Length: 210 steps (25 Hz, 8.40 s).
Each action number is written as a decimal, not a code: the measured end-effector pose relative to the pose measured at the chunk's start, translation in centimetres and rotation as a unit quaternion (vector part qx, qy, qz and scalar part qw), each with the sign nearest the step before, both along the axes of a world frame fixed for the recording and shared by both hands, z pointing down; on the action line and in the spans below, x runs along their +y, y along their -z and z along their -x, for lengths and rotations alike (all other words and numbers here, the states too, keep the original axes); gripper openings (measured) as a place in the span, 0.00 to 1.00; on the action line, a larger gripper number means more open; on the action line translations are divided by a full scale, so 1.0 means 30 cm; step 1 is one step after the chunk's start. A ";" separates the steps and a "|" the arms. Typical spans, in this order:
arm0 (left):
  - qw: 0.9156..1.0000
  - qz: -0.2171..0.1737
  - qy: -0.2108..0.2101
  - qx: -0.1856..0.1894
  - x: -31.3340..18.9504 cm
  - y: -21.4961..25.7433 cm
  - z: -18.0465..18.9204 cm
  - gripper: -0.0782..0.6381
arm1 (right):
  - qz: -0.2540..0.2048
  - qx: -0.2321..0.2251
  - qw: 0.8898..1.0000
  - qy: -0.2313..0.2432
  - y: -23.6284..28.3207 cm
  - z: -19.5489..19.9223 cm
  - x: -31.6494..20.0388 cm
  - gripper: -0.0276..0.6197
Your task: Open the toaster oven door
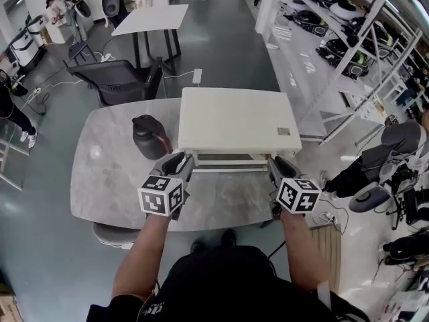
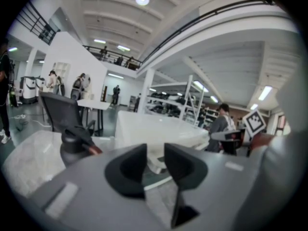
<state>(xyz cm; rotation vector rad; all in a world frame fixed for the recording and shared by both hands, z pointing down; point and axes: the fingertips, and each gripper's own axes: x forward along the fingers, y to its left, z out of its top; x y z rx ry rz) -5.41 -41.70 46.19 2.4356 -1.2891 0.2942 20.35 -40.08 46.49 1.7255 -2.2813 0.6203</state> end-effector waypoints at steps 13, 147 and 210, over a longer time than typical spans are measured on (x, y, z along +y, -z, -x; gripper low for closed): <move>0.999 0.042 0.017 -0.015 -0.060 -0.086 -0.021 0.39 | 0.041 0.014 0.999 -0.031 -0.088 -0.071 -0.079 0.26; 0.967 0.236 0.019 -0.091 0.527 -0.700 -0.028 0.40 | 0.247 -0.031 0.968 -0.016 -0.689 -0.141 0.499 0.25; 0.992 0.011 0.104 -0.077 0.502 -0.083 -0.072 0.21 | 0.020 -0.069 0.993 0.089 -0.086 -0.050 0.439 0.06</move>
